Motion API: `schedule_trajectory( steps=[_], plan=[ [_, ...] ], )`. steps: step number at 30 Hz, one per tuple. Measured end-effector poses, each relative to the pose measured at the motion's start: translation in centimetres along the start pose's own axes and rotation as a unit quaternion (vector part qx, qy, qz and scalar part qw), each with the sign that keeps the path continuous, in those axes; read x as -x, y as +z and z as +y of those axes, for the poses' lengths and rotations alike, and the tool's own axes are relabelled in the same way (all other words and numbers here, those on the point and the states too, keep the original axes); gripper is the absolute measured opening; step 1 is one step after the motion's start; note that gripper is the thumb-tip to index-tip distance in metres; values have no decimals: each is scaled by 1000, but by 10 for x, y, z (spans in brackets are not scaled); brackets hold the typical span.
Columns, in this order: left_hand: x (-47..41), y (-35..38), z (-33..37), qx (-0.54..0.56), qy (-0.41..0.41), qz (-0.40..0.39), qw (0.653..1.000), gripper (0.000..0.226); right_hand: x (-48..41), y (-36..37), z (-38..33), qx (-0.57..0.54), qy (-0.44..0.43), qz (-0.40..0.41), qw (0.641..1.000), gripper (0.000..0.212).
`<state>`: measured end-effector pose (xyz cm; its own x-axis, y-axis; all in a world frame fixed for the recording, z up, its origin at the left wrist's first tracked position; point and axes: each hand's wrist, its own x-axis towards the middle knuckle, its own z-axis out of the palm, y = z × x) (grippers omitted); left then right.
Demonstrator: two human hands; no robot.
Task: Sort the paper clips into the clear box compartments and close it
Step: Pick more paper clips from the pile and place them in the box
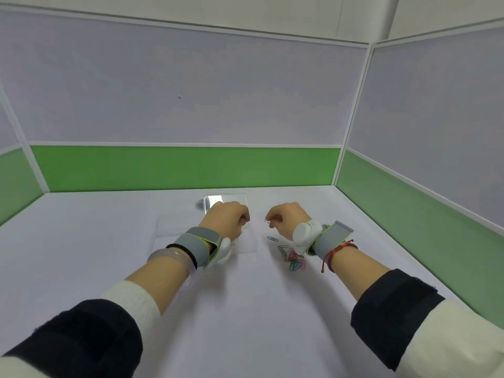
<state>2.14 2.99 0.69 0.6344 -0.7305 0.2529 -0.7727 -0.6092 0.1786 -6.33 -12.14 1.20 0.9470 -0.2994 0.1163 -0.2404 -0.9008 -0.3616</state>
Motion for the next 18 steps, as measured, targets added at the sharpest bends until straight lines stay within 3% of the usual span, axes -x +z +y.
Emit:
schedule_trajectory(
  steps=[9,18],
  plan=[
    [6,-13,-19,-1,-35,11,999,31,-14,-6,-43,-58,-56,12,997,27],
    [7,-8,-14,24,-40,1,999,32,-5,-10,-12,-32,-7,14,999,30]
  ],
)
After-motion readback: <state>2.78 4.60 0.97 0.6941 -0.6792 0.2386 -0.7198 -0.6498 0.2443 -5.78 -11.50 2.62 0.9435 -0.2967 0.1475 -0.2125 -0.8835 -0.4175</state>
